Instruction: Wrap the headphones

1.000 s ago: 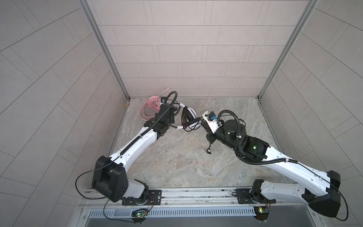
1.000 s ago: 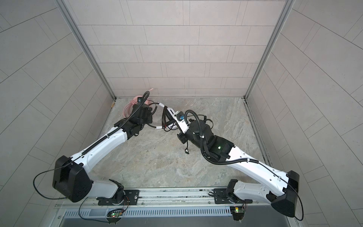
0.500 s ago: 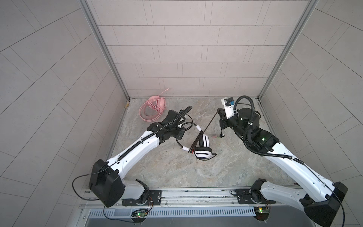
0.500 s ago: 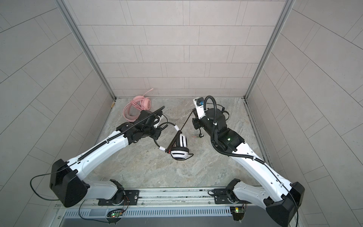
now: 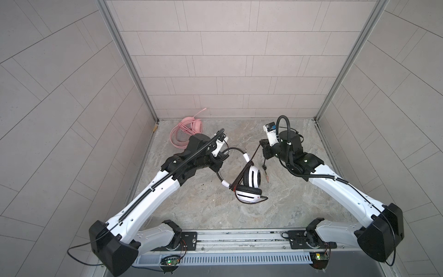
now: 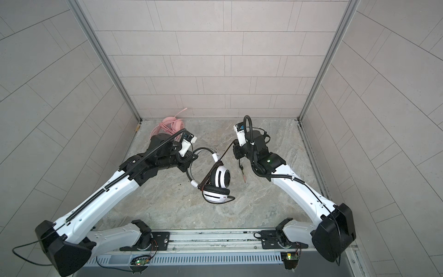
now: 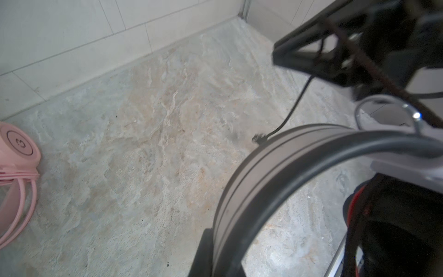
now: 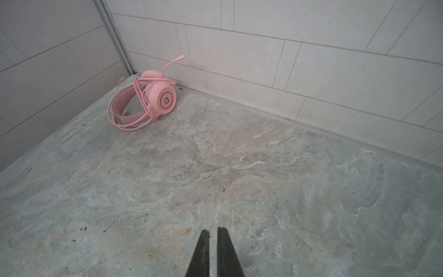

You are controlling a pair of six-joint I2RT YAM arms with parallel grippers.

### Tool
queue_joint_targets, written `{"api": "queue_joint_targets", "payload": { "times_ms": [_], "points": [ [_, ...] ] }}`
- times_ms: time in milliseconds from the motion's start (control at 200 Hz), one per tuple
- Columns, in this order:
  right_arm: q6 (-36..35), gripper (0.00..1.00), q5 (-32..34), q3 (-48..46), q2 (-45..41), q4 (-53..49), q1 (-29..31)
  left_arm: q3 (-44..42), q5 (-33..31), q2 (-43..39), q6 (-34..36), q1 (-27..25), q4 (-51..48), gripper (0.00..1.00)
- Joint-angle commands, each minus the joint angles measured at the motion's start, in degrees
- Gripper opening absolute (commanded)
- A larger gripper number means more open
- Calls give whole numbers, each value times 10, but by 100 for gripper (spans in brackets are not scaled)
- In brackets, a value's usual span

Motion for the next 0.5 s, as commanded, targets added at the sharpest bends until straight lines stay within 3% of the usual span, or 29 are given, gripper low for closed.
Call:
{"api": "queue_joint_targets", "payload": {
  "times_ms": [0,225,495],
  "points": [
    [25,11,-43,-15,6,39,-5,17,68,-27,-29,2,66,0],
    [68,13,-142,-36,40,110,-4,50,105,-22,-63,3,98,0],
    [121,18,-176,-41,81,178,-4,80,123,-14,-80,3,114,0]
  ]
}}
